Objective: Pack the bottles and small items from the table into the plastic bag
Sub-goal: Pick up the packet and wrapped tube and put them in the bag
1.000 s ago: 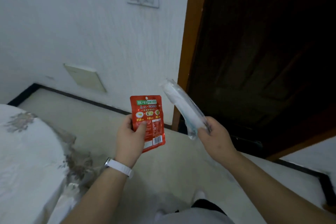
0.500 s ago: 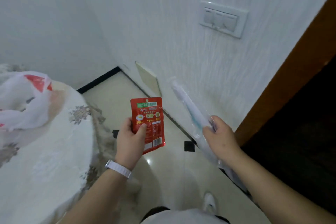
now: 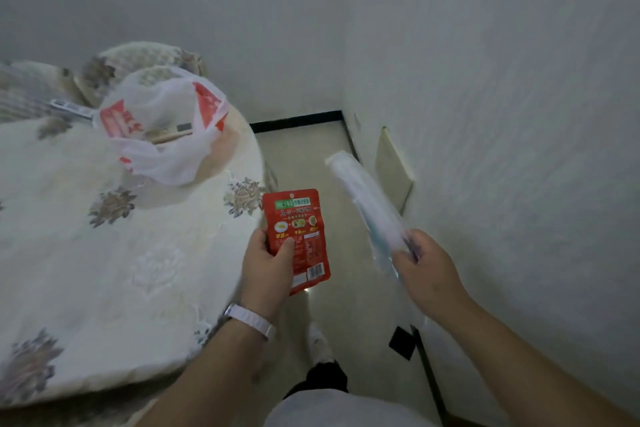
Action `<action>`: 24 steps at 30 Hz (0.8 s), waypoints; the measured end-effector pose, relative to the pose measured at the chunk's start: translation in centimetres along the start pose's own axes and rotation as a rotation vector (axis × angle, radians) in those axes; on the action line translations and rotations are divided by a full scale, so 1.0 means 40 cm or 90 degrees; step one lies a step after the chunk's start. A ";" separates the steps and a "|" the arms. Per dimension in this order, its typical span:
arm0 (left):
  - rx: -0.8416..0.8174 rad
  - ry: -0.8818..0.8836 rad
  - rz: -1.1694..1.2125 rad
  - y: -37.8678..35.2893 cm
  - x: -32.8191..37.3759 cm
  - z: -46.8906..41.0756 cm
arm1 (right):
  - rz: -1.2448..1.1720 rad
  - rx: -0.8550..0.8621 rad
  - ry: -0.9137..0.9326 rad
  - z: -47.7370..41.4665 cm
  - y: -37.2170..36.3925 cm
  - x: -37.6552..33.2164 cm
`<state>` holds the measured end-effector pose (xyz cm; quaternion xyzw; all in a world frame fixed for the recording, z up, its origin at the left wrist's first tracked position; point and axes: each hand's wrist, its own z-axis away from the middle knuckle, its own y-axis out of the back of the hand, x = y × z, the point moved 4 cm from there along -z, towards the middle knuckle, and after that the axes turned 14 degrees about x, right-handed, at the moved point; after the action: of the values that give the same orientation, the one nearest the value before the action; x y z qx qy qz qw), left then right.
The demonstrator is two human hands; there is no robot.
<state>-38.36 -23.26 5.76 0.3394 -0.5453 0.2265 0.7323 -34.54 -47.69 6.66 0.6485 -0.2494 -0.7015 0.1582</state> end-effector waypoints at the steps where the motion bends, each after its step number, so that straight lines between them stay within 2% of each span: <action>1: 0.000 0.009 0.009 -0.021 0.004 -0.044 | 0.010 0.000 0.012 -0.042 -0.020 -0.024; 5: 0.011 0.036 0.051 -0.082 0.041 -0.221 | 0.052 0.005 0.048 -0.215 -0.085 -0.128; 12: 0.087 -0.006 0.065 -0.079 0.148 -0.503 | 0.073 0.000 0.098 -0.461 -0.239 -0.286; 24: 0.332 0.080 0.079 -0.075 0.168 -0.792 | 0.026 -0.238 0.146 -0.825 -0.589 -0.434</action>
<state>-13.79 -1.93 5.88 0.4677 -0.4420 0.4238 0.6374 2.36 -23.57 6.87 0.6784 -0.1084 -0.6539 0.3171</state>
